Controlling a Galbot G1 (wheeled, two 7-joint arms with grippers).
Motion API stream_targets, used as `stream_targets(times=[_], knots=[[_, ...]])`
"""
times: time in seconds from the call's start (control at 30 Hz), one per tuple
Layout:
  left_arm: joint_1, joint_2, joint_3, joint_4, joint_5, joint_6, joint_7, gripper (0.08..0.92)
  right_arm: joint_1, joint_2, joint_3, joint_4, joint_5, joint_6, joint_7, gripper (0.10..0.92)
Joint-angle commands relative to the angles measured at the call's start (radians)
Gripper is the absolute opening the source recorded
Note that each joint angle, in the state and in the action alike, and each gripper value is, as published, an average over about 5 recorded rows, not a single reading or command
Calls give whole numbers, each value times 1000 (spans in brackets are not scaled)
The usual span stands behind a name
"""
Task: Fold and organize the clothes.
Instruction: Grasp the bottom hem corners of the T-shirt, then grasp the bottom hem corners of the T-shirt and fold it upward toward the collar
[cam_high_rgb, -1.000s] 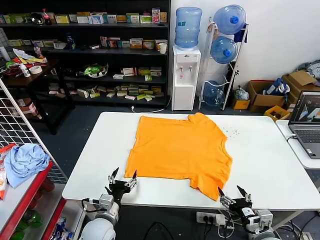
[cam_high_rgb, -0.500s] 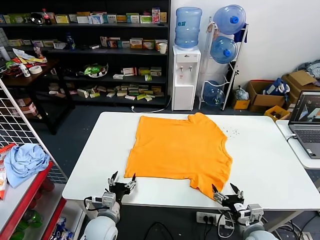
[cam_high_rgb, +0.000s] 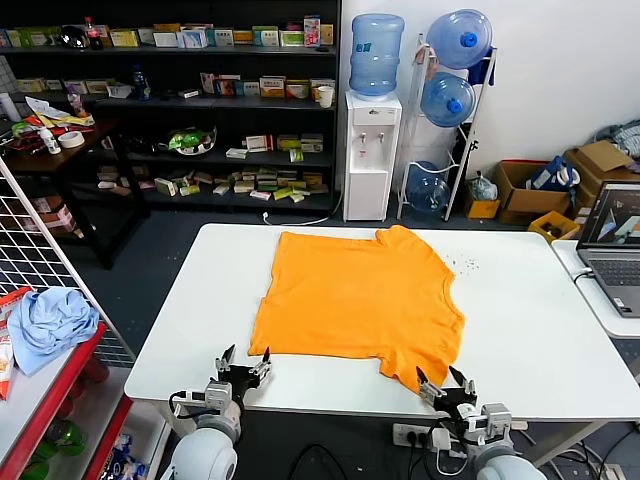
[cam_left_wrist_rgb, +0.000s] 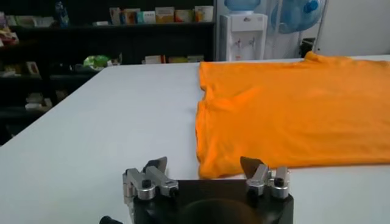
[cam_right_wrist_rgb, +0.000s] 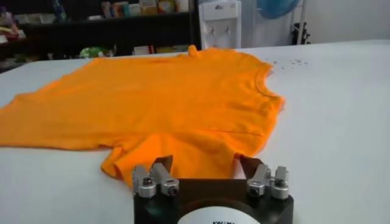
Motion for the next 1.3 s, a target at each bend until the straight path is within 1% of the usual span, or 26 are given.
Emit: stream_targets(times=[0.03, 0.47, 0.57, 0.73, 0.8, 1.03, 1.3], knots=[[-1, 0, -1, 11, -4, -2, 3, 706, 6, 2, -3, -8, -3, 1, 0, 541], [23, 11, 2, -2, 19, -48, 41, 334, 0, 3, -1, -1, -8, -4, 14, 169], [30, 16, 0, -9, 23, -56, 48, 247, -11, 0, -1, 14, -13, -6, 19, 125], [50, 35, -3, -51, 22, -58, 51, 115, -77, -26, -5, 112, -25, -29, 33, 125], [60, 44, -4, -72, 20, -57, 49, 94, -111, -41, -1, 150, -33, -34, 36, 125], [119, 93, -18, -154, 14, -55, 41, 92, -229, -101, 51, 237, -68, -34, 38, 125], [246, 117, -30, -223, 37, -65, 34, 92, -361, -132, 81, 308, -93, -34, 52, 125]])
